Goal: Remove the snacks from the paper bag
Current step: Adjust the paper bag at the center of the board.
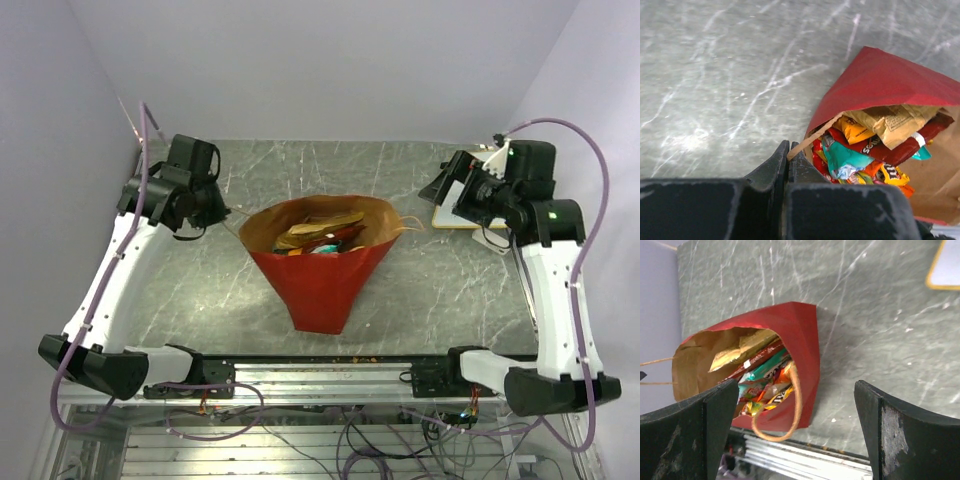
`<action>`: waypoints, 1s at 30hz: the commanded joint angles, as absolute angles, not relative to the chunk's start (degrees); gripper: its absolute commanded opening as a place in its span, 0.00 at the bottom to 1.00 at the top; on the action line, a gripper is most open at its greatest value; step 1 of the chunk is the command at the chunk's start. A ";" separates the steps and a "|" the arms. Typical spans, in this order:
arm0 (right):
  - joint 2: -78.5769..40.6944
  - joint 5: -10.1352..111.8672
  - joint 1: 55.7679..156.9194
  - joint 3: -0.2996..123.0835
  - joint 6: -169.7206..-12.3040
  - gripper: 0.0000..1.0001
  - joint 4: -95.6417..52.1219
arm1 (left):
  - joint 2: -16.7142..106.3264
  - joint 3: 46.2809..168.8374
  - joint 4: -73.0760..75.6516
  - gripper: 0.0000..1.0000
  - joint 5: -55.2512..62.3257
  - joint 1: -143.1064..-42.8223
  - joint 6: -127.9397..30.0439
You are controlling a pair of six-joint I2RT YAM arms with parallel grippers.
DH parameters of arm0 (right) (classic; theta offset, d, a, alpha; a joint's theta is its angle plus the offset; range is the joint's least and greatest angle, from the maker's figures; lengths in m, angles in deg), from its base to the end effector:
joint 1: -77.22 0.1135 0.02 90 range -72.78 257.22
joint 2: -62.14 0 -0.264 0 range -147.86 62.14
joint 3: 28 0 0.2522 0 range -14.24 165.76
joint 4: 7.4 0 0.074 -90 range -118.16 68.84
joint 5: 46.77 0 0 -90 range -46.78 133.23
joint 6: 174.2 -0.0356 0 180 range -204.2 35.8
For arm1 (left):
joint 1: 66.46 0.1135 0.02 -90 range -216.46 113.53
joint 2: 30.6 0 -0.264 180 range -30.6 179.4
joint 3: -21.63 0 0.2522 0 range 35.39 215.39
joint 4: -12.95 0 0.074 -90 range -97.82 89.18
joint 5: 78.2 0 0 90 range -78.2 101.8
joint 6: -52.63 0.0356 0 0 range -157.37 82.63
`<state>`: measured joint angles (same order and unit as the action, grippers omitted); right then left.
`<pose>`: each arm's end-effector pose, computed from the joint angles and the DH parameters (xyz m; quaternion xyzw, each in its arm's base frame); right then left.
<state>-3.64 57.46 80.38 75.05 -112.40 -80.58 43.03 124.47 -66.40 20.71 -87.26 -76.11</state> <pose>0.1995 0.0198 0.4433 0.1366 0.8750 0.2282 0.4046 0.2223 -0.0785 0.4061 -0.1723 0.9217 -0.1054 0.3312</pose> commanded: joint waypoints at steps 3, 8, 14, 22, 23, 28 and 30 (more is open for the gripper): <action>-9.66 76.48 80.33 69.61 -117.99 1.00 -75.23 | 41.88 131.05 -73.33 0.07 25.25 -80.12 -72.85; -10.96 83.76 81.28 65.15 -121.81 0.96 -72.19 | 41.44 127.74 -69.04 0.07 15.80 -78.79 -73.60; -12.37 85.89 85.89 63.01 -124.24 0.93 -70.65 | 40.73 122.99 -65.47 0.07 10.91 -78.64 -75.73; -9.49 83.80 93.32 58.32 -139.34 0.82 -61.48 | 40.17 121.79 -64.67 0.07 8.26 -78.51 -77.46; -8.29 82.78 93.87 57.10 -141.96 0.82 -58.91 | 39.87 121.42 -64.30 0.07 7.77 -78.51 -77.87; -1.19 74.27 98.56 49.16 -153.85 0.79 -43.05 | 38.32 118.54 -61.57 0.07 3.34 -78.51 -79.93; -0.16 70.72 100.94 48.30 -155.74 0.77 -39.79 | 38.13 118.28 -61.09 0.07 1.76 -78.55 -80.31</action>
